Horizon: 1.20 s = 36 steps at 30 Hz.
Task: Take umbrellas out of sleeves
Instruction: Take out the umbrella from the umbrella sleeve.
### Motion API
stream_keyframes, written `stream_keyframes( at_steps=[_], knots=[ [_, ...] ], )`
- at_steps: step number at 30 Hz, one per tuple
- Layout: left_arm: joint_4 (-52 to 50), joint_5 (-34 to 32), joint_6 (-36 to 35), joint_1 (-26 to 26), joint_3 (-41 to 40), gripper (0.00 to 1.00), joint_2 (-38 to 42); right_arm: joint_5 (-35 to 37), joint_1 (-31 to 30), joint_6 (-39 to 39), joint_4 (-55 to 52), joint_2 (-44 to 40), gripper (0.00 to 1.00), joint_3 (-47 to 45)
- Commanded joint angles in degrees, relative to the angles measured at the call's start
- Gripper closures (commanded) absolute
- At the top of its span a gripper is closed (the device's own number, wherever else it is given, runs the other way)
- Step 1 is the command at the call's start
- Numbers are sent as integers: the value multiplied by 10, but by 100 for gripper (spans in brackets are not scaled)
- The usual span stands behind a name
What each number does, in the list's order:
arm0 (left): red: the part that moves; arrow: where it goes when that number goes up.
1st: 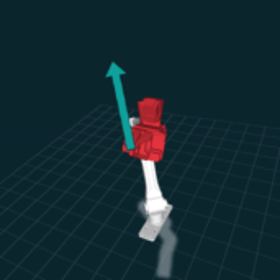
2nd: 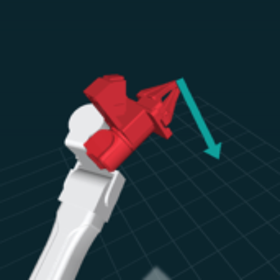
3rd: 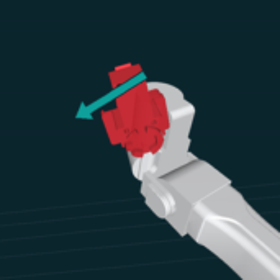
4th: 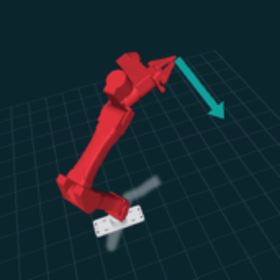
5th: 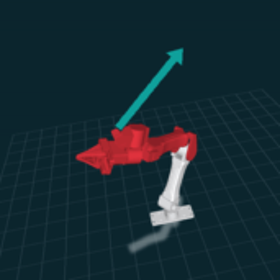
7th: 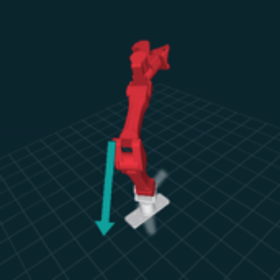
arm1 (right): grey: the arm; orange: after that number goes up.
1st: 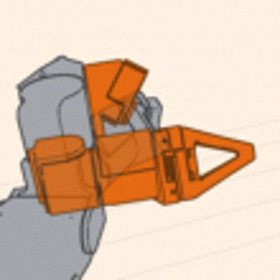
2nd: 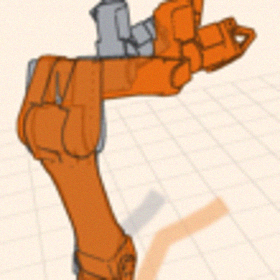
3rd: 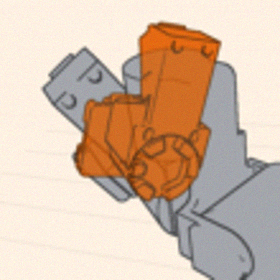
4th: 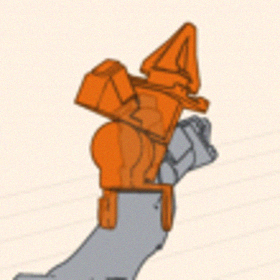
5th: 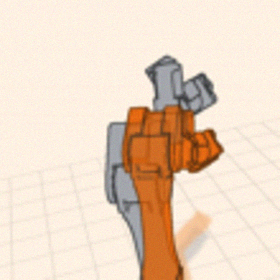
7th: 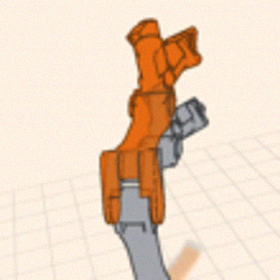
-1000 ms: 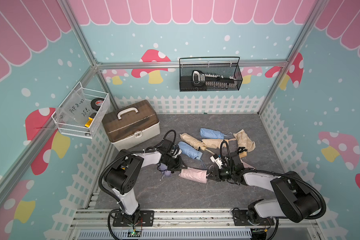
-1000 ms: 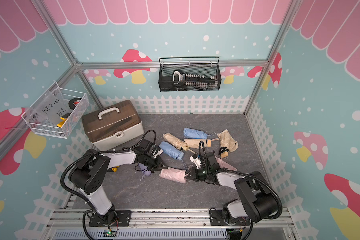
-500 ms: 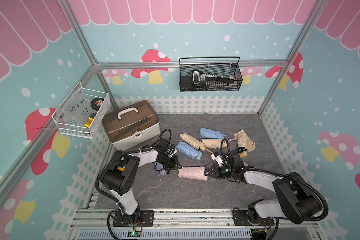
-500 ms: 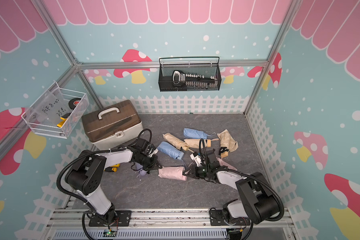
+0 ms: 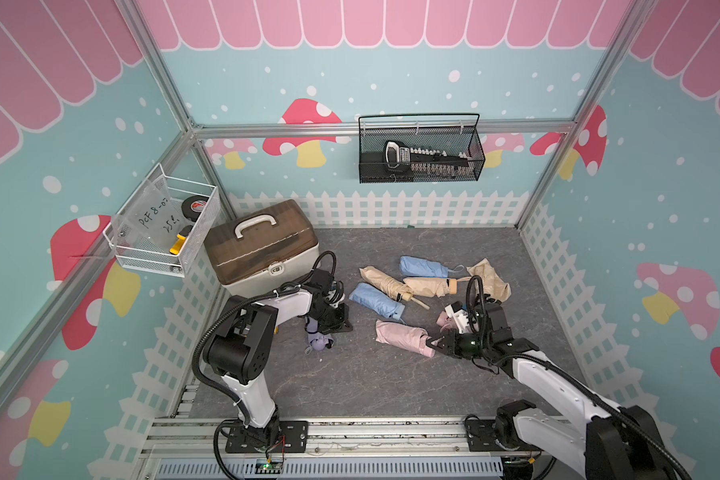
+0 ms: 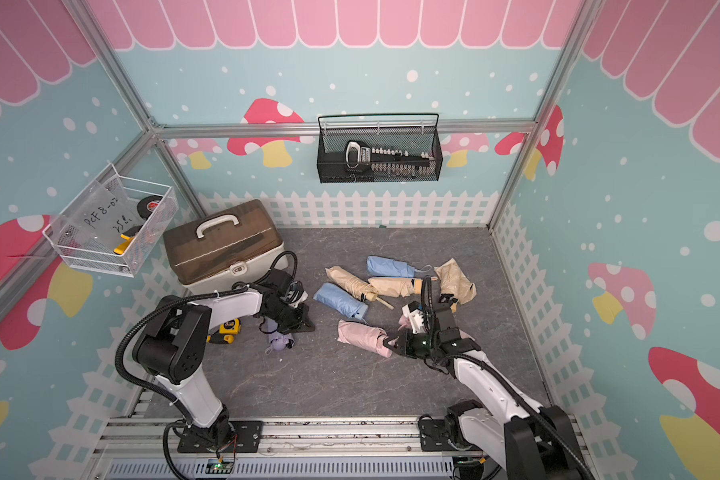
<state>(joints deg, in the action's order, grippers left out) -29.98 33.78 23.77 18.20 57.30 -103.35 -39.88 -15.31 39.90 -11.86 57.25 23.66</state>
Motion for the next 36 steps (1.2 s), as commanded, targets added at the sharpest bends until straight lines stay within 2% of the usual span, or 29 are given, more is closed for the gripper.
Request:
stream_keyframes(
  at_steps=[1,2,5,13,20,23,24,25,27,32,36],
  knots=[
    [57,67,2,1,-2,66,-9,-2,2,-3,-43,-10,83,-24],
    [86,81,19,3,-10,56,-4,-4,2,-7,-42,-4,83,-24],
    [145,129,57,18,-10,36,-10,-11,2,-23,-41,23,83,-10],
    [205,134,91,66,15,34,-75,-34,1,-63,-29,100,83,18],
    [202,141,86,72,59,34,-112,-39,2,-64,-10,118,83,19],
    [168,144,59,81,82,42,-126,-40,2,-65,-5,127,83,21],
    [159,147,52,84,85,47,-130,-41,2,-65,-3,131,83,22],
    [157,149,50,86,84,58,-133,-41,2,-65,-1,134,83,23],
    [155,155,48,87,79,72,-139,-40,2,-66,4,141,83,28],
    [153,157,42,86,51,99,-132,-42,3,-47,36,159,81,27],
    [162,144,54,75,17,100,-107,-44,3,-7,89,167,69,8]
  ],
)
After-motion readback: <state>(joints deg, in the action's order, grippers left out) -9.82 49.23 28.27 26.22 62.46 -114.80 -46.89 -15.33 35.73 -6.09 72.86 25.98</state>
